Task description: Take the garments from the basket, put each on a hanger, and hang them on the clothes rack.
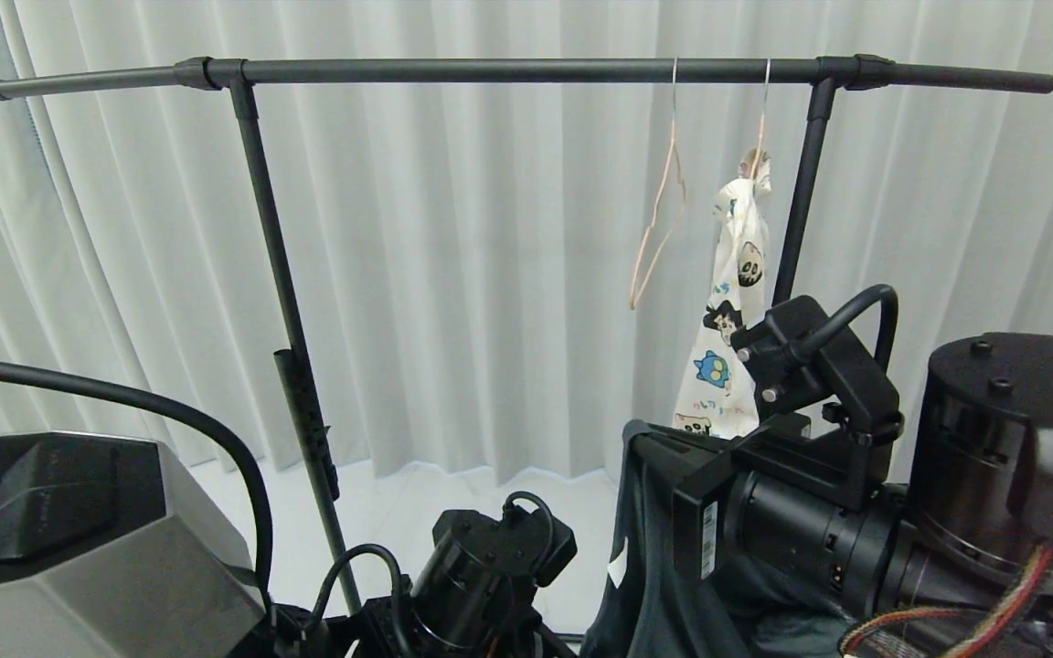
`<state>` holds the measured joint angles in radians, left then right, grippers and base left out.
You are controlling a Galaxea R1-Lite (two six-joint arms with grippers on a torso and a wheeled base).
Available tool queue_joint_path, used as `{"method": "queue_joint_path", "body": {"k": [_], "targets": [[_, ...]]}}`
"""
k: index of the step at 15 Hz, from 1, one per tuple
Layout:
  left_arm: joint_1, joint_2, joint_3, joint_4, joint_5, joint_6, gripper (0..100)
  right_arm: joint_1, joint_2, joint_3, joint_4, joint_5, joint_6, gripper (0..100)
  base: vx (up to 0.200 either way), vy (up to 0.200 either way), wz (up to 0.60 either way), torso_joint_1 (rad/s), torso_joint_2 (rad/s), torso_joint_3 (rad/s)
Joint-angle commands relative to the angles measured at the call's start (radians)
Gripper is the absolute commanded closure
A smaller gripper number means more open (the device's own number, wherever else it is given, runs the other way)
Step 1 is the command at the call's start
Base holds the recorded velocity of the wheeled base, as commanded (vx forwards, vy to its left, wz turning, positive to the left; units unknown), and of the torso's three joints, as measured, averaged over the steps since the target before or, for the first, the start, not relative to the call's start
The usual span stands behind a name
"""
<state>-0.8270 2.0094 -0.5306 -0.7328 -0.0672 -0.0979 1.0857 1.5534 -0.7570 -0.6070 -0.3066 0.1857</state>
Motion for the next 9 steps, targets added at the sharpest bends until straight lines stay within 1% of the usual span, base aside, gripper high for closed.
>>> {"method": "queue_joint_path", "body": {"k": [1,2,3,4,5,6,7,8,9], "targets": [[-0.012,0.008,0.011,0.0,0.003,0.0,0,0.0,-0.013,0.001,0.0,0.0,0.0,100,0.0,0.0,0.0,0.0,0.0,0.0],[-0.012,0.008,0.011,-0.004,0.009,0.0,100,-0.001,-0.013,0.001,0.001,-0.002,-0.002,100,0.0,0.0,0.0,0.0,0.0,0.0],[-0.02,0.006,0.015,-0.011,0.044,-0.002,100,-0.007,-0.018,0.001,0.001,-0.002,-0.003,100,0.0,0.0,0.0,0.0,0.0,0.0],[-0.032,0.0,0.026,-0.017,0.121,-0.003,100,-0.024,-0.019,0.001,0.001,-0.003,-0.006,100,0.0,0.0,0.0,0.0,0.0,0.0],[-0.04,-0.02,0.04,-0.031,0.214,-0.003,100,-0.044,-0.024,0.001,0.001,-0.005,-0.009,100,0.0,0.0,0.0,0.0,0.0,0.0],[-0.041,-0.058,0.046,-0.037,0.253,-0.01,100,-0.063,-0.03,0.001,0.001,-0.005,-0.014,100,0.0,0.0,0.0,0.0,0.0,0.0],[-0.041,-0.126,0.044,-0.037,0.259,-0.034,100,-0.079,-0.038,0.001,0.001,-0.003,-0.032,100,0.0,0.0,0.0,0.0,0.0,0.0],[-0.038,-0.228,0.037,-0.03,0.262,-0.046,100,-0.104,-0.049,-0.001,0.0,-0.002,-0.066,100,0.0,0.0,0.0,0.0,0.0,0.0],[-0.035,-0.273,0.029,-0.017,0.265,-0.048,100,-0.112,-0.053,-0.002,-0.004,0.0,-0.08,100,0.0,0.0,0.0,0.0,0.0,0.0]]}}
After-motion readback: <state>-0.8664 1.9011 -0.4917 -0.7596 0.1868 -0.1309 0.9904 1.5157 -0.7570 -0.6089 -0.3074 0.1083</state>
